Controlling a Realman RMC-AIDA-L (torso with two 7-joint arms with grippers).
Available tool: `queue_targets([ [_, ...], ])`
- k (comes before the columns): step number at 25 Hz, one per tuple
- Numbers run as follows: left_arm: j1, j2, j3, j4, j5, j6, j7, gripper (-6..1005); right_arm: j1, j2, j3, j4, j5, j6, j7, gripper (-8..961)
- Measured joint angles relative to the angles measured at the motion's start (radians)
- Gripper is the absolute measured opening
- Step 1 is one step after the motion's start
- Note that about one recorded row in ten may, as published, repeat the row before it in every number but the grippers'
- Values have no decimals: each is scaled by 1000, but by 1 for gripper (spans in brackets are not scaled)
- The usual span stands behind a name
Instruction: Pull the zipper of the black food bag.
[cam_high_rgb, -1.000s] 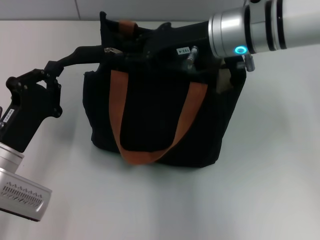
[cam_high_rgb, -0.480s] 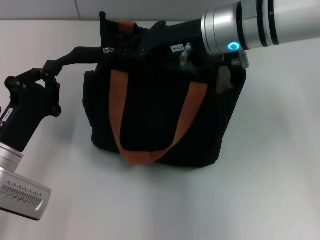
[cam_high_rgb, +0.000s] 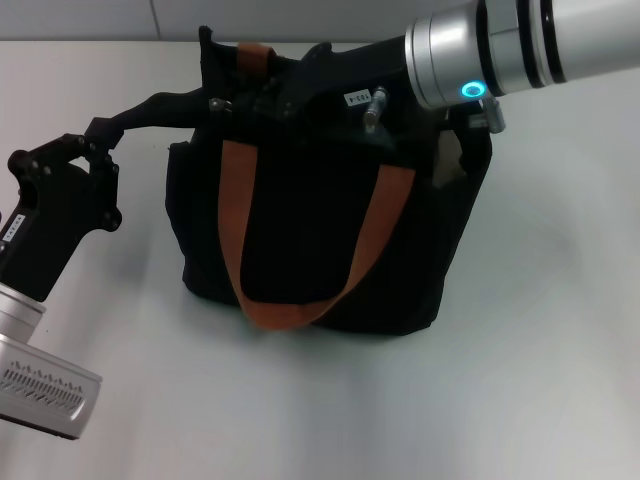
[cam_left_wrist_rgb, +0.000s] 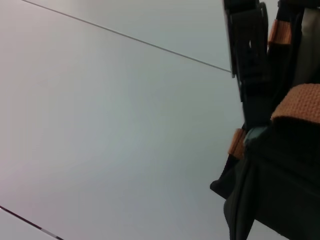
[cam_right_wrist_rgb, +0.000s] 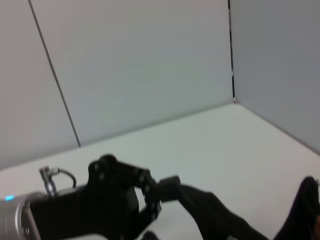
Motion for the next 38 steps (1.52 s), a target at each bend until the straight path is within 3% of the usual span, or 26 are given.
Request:
queue_targets([
  [13,-5,0,0,-4,-2,8,0,84,10,-1,76,-150,-280,-160,225,-2],
  [27,13,-1,-21,-8,-5,30,0,89,-30,0,169,-210,-283,-246,264,-1],
  [32,24,-1,-26,-5,-5,26,0,91,11,-10,187,-206,-287,-286,349,35],
  [35,30,0,-17,-2,-2,27,0,92,81,-24,194,-165,-294,-315,429,62],
  [38,30,0,-16,-5,-2,27,4,93,121,-30,195,-138,-309,-324,470,178],
])
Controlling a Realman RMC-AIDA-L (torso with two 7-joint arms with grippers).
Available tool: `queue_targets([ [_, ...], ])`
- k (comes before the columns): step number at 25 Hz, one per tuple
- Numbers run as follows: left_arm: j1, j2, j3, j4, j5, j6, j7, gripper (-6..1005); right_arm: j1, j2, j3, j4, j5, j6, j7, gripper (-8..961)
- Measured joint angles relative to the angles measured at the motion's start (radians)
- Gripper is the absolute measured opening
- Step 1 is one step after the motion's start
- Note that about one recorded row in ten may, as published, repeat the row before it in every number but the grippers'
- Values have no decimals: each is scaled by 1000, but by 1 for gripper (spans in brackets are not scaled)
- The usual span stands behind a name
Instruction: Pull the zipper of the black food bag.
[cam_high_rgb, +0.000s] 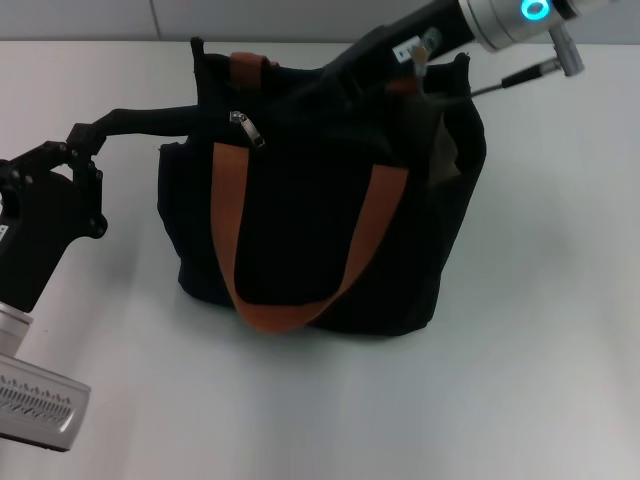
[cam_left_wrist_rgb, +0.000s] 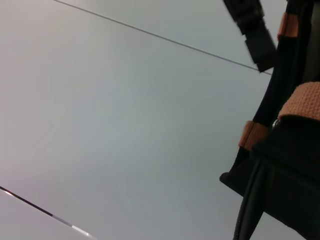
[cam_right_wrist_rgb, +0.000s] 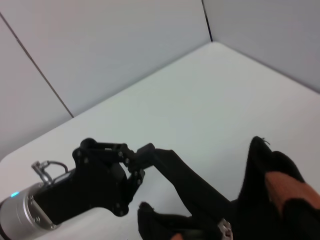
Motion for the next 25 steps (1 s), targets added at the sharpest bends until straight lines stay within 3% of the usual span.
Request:
queue_targets([
  [2,0,-1,0,-5,1,1,12,93,49,1,-2,49,-29,-2,27,255],
  [8,0,-1,1,-9,2,6,16,95,93,25,-8,109,-68,37,28,331],
  [12,0,-2,2,-12,3,8,17,97,101,35,-20,136,-90,101,30,330],
  [25,-6,-2,2,-19,4,11,17,101,124,40,-63,214,-70,167,35,327],
])
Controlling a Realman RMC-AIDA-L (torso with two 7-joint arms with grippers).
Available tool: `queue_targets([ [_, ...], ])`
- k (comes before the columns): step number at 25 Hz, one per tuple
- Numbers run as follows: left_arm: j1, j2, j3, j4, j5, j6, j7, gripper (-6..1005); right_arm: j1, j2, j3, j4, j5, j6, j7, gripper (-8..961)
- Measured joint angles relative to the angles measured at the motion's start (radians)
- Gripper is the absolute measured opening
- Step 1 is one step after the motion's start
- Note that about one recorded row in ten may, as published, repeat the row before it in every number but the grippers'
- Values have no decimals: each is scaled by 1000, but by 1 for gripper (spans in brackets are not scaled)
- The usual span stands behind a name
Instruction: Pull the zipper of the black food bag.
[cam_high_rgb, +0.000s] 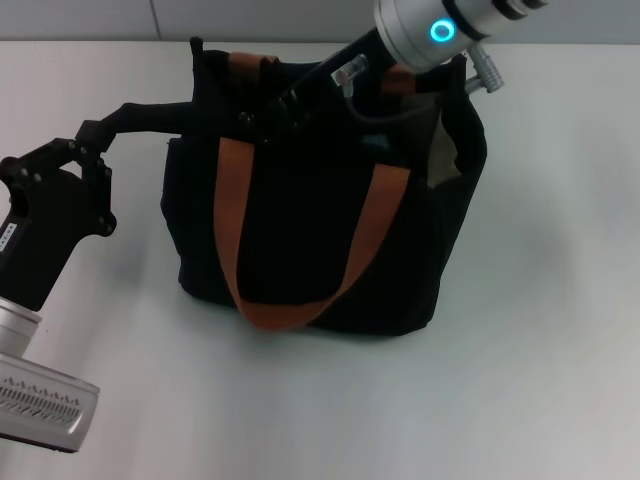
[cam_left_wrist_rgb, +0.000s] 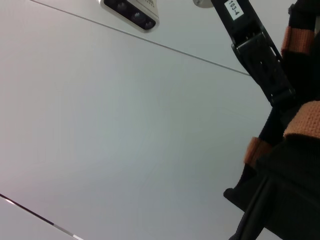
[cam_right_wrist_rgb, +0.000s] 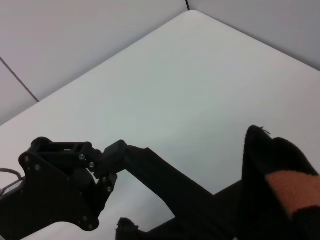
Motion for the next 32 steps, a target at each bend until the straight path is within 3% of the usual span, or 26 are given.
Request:
queue_targets([
  [2,0,0,0,-1,0,6,-2,102,2,0,-17,7,18,8,-3,327],
  [8,3,1,0,-1,0,13,-6,104,-3,2,-61,2,23,42,-22,137],
  [12,6,1,-1,-1,1,14,-6,105,-8,1,-77,-2,20,50,-36,71],
  [32,12,1,-39,-2,-5,16,-7,112,-109,-9,-47,-159,-26,-57,-33,-1],
])
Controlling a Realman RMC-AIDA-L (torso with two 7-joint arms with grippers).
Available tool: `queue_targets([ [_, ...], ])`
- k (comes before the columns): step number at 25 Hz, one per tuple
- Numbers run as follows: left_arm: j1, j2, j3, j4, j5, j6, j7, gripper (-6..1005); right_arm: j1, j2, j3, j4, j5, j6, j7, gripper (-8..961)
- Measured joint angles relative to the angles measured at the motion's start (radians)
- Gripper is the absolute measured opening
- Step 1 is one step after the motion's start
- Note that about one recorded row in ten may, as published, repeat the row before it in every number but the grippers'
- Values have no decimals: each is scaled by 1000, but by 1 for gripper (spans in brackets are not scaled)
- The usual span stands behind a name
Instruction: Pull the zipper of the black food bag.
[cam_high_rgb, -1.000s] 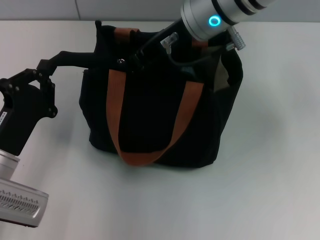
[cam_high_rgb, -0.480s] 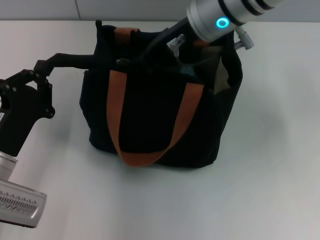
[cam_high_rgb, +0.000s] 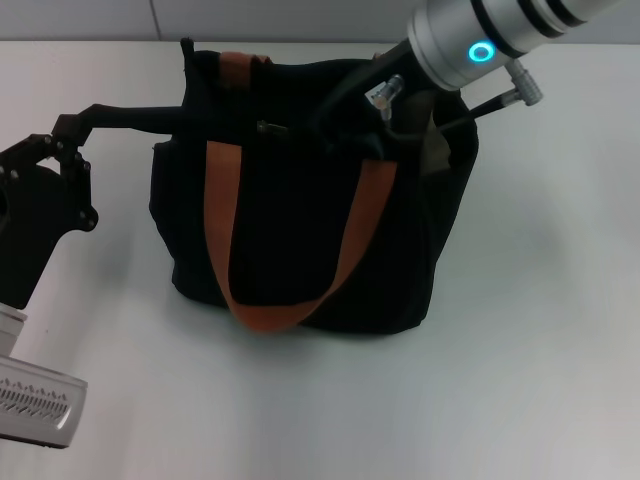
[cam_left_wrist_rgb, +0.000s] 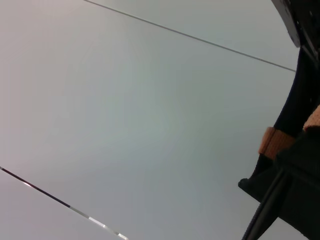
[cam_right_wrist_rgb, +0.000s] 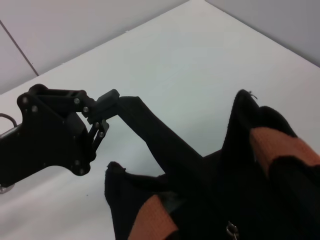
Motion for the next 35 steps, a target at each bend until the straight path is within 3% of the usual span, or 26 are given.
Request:
queue_targets([
  [14,-3,1,0,-13,0,4,-1,117,-89,-8,115,-109,-93,-124,35,0],
  [23,-8,2,-12,-12,-4,1,-10,120,-212,-15,296,-240,-180,-234,67,0],
  [29,-6,1,-4,-12,1,12,-31,122,-300,-15,425,-249,-10,-251,10,0],
  [33,2,2,17,-13,4,46,-87,124,-374,-10,485,-241,161,-273,-139,-1],
  [35,4,1,-10,-31,-6,73,-141,124,-440,-4,496,-225,297,-289,-295,118],
])
